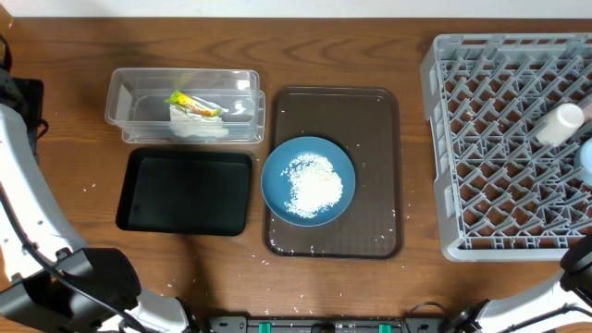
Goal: Sort waste into correct bins and load items into the dishwasher rack
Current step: 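Settle the bowl beside the cups and open the right gripper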
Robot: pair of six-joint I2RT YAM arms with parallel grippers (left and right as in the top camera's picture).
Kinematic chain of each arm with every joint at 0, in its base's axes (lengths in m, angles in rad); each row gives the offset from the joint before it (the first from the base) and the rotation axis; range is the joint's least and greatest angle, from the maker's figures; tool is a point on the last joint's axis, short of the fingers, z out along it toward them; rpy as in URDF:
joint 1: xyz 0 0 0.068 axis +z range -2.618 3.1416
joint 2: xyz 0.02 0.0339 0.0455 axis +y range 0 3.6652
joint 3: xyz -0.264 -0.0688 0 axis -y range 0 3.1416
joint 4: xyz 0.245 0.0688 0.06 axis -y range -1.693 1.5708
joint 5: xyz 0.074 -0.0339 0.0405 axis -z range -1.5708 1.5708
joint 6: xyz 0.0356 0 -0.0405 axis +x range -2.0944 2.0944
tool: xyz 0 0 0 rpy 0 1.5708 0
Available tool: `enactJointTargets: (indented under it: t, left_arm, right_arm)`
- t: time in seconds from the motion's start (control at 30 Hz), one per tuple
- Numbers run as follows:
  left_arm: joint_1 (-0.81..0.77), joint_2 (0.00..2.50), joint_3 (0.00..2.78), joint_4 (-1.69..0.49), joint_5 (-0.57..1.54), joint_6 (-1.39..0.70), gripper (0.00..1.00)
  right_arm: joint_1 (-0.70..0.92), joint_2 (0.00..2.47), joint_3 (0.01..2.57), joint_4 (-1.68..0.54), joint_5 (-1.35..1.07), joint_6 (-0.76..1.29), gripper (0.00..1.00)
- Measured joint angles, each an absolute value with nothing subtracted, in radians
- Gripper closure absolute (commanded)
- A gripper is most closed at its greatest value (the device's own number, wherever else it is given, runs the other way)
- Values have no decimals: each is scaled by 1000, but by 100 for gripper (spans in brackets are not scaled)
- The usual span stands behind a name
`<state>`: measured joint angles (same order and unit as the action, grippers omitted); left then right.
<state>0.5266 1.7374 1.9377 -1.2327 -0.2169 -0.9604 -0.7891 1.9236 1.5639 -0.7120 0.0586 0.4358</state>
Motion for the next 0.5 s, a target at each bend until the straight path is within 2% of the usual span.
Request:
enactJointTargets:
  t: [0.5]
  left_arm:
    - [527, 1737, 1938, -1232, -217, -961, 8]
  right_arm:
    - [-844, 1924, 1564, -732, 120, 435, 99]
